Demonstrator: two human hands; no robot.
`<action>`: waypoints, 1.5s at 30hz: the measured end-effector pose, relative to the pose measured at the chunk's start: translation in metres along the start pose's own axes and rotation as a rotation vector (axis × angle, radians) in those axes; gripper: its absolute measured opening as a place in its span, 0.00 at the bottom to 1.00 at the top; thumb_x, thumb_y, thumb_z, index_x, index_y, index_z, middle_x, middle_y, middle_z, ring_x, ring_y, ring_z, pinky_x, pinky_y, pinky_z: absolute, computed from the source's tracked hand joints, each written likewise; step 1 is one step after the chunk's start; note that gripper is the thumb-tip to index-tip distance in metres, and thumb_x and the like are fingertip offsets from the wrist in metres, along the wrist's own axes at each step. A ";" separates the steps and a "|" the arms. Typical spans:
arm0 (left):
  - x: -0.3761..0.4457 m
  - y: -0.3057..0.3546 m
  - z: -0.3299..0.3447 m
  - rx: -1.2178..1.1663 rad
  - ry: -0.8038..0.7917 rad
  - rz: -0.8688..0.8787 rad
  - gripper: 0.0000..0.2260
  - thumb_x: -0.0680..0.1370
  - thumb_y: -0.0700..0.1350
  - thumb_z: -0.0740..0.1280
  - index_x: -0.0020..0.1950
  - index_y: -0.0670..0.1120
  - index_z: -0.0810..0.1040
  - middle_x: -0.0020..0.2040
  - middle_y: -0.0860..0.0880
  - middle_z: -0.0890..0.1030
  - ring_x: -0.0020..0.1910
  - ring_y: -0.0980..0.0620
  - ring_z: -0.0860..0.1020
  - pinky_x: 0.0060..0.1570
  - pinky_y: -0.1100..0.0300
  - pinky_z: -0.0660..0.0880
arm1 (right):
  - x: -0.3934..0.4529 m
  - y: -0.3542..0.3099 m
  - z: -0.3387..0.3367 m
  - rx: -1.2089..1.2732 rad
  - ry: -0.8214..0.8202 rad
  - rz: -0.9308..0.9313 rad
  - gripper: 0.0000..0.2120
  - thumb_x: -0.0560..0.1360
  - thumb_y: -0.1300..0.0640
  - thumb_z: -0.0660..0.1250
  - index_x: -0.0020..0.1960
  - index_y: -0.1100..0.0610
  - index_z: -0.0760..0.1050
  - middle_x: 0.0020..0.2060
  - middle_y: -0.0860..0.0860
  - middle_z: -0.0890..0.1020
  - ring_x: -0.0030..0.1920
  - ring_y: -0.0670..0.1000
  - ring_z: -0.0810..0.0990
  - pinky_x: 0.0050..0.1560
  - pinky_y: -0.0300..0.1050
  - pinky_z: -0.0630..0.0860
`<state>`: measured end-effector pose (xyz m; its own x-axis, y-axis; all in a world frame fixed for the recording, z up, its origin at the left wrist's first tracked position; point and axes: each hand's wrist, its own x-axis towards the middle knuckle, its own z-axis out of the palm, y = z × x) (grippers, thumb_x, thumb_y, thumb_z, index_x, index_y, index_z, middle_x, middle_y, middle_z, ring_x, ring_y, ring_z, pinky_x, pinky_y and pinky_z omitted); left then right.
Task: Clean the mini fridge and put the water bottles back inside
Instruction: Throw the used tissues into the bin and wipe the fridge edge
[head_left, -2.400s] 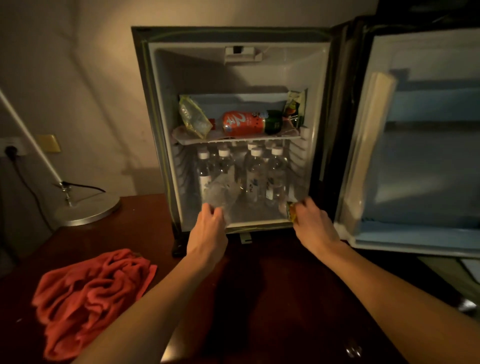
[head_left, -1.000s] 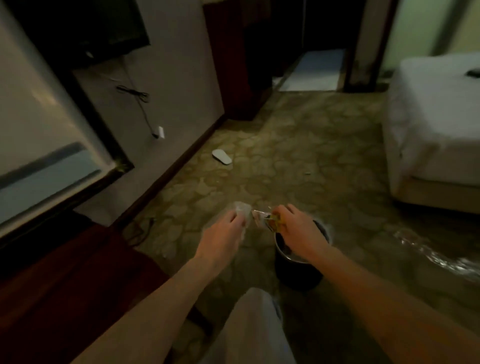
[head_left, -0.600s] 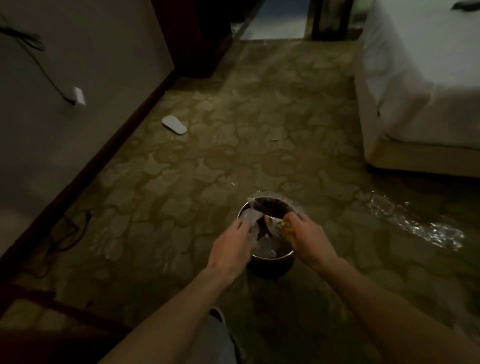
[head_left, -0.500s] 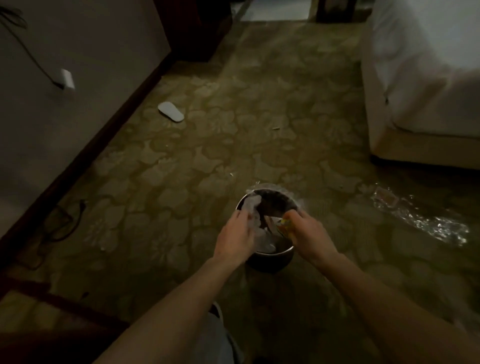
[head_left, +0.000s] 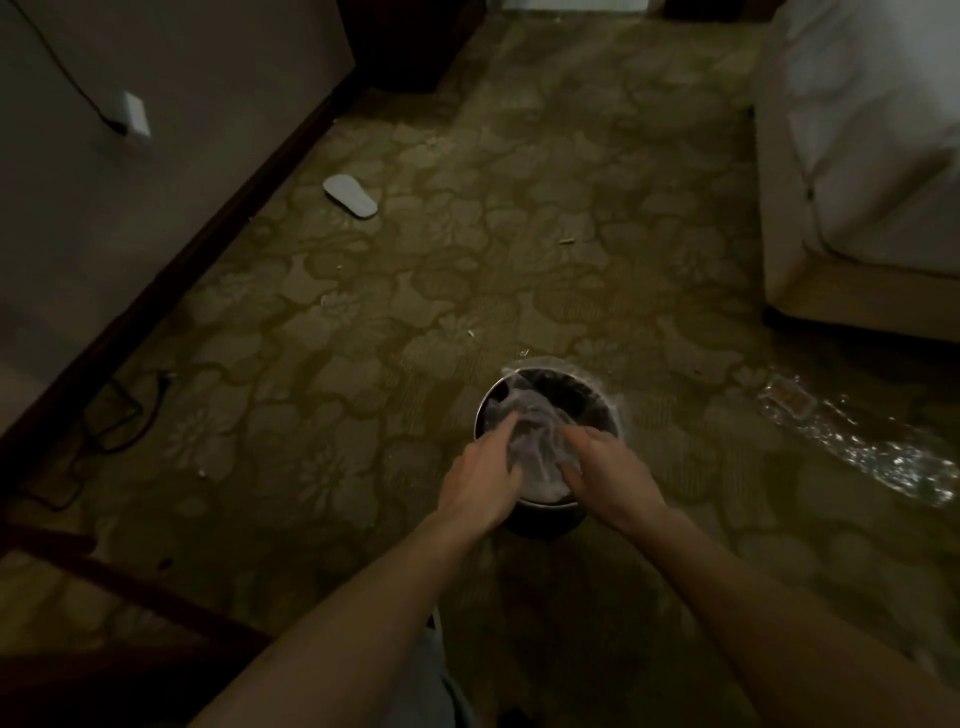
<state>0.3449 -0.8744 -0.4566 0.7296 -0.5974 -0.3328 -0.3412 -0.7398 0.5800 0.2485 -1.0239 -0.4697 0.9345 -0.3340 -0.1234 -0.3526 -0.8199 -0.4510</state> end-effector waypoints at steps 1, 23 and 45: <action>-0.002 0.002 -0.002 0.008 0.001 -0.002 0.28 0.80 0.49 0.63 0.78 0.59 0.56 0.71 0.50 0.71 0.66 0.49 0.74 0.61 0.47 0.75 | -0.002 -0.002 -0.003 -0.008 0.014 -0.016 0.20 0.77 0.54 0.65 0.68 0.53 0.70 0.63 0.52 0.77 0.60 0.53 0.76 0.55 0.48 0.76; -0.243 -0.022 -0.223 0.638 0.433 0.049 0.34 0.76 0.67 0.53 0.78 0.51 0.59 0.80 0.50 0.56 0.78 0.50 0.53 0.76 0.50 0.48 | -0.075 -0.279 -0.102 -0.279 0.054 -0.475 0.32 0.76 0.40 0.59 0.77 0.48 0.58 0.75 0.48 0.63 0.75 0.52 0.59 0.74 0.55 0.58; -0.638 -0.152 -0.387 0.733 0.934 -0.440 0.31 0.77 0.65 0.58 0.76 0.51 0.63 0.76 0.51 0.65 0.75 0.51 0.60 0.75 0.54 0.55 | -0.264 -0.651 -0.096 -0.073 0.144 -1.145 0.27 0.78 0.42 0.63 0.74 0.47 0.64 0.69 0.47 0.73 0.68 0.51 0.72 0.62 0.51 0.73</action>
<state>0.1606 -0.2610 -0.0447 0.9016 -0.0342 0.4312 0.0063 -0.9957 -0.0921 0.2264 -0.4470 -0.0586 0.6959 0.5764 0.4284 0.6910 -0.6998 -0.1808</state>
